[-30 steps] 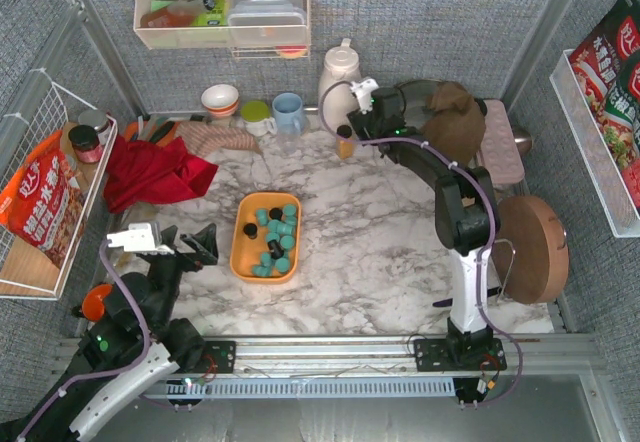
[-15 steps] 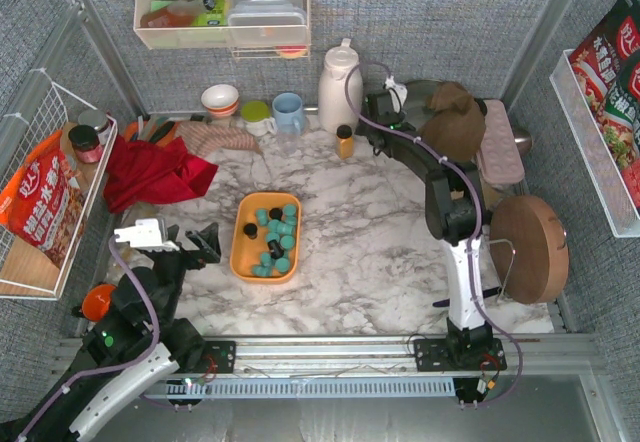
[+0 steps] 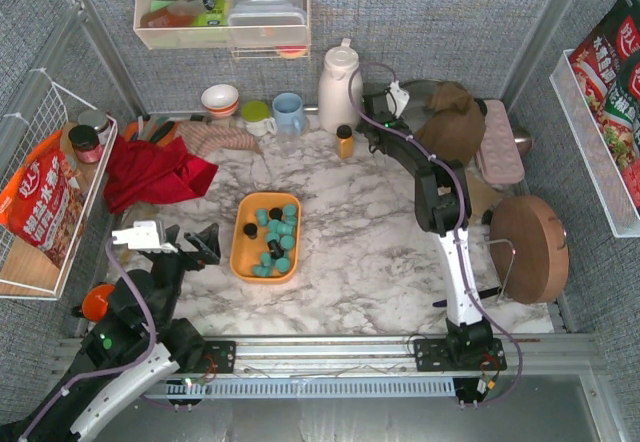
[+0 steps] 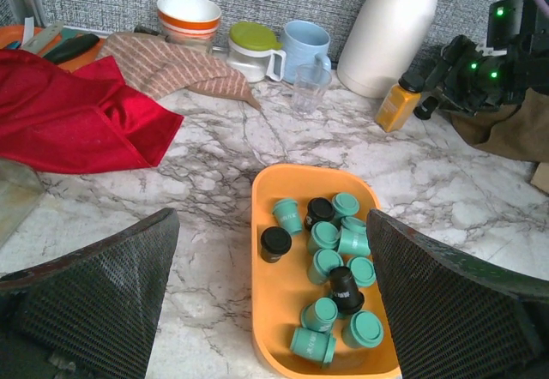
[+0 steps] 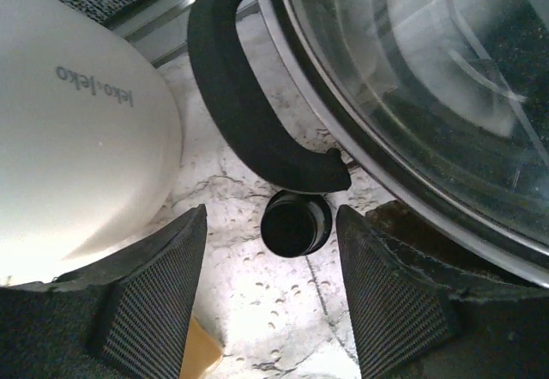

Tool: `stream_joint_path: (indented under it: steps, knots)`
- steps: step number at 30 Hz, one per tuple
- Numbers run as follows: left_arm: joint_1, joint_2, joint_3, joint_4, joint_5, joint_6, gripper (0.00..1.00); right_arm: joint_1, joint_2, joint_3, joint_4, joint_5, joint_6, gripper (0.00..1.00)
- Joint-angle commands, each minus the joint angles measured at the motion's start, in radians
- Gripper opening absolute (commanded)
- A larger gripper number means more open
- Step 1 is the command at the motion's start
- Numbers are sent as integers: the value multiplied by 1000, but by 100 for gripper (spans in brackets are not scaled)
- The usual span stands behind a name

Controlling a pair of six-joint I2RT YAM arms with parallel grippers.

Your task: Mix the coffee capsules in the storage basket

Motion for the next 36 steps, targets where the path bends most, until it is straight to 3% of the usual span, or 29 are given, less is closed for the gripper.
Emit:
stream_joint_path:
  steps: [1, 16, 26, 36]
  knots:
    - [0, -10, -3, 26, 17, 6, 99, -3, 29, 40, -50, 21, -58, 65]
    - [2, -26, -3, 28, 30, 6, 99, -17, 74, 140, -147, -10, -103, 40]
    - [4, -32, -3, 27, 29, 7, 99, -13, 21, 71, -131, -25, -163, 27]
    - [7, -33, -4, 30, 30, 8, 99, -8, -185, -120, -78, -56, -266, 21]
